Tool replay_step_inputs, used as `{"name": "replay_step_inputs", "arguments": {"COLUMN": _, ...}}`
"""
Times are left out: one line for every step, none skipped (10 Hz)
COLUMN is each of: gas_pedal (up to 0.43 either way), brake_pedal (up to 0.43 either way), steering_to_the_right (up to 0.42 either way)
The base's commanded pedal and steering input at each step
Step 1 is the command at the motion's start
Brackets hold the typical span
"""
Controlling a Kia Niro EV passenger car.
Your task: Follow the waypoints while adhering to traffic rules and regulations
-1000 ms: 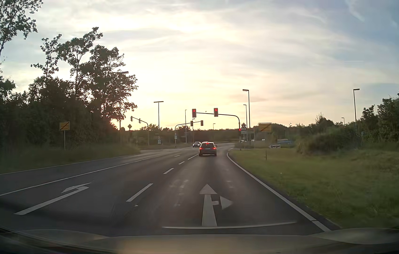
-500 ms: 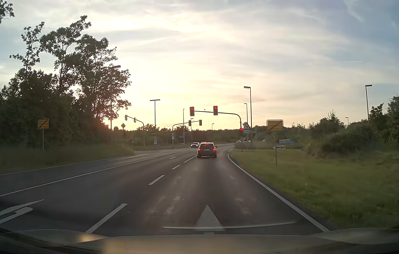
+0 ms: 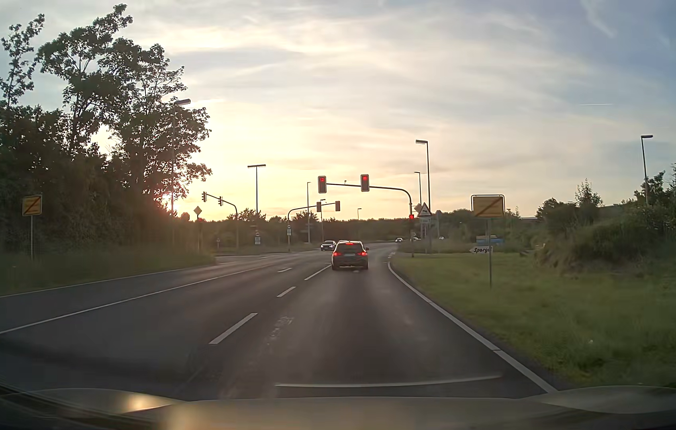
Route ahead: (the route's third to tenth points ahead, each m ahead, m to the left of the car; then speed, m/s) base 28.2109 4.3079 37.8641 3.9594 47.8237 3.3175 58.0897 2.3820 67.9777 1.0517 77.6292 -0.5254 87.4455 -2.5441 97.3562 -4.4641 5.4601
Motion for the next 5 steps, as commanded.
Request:
{"name": "replay_step_inputs", "arguments": {"gas_pedal": 0.000, "brake_pedal": 0.195, "steering_to_the_right": 0.006}}
{"name": "replay_step_inputs", "arguments": {"gas_pedal": 0.000, "brake_pedal": 0.195, "steering_to_the_right": 0.006}}
{"name": "replay_step_inputs", "arguments": {"gas_pedal": 0.000, "brake_pedal": 0.195, "steering_to_the_right": 0.006}}
{"name": "replay_step_inputs", "arguments": {"gas_pedal": 0.000, "brake_pedal": 0.183, "steering_to_the_right": 0.006}}
{"name": "replay_step_inputs", "arguments": {"gas_pedal": 0.000, "brake_pedal": 0.165, "steering_to_the_right": 0.006}}
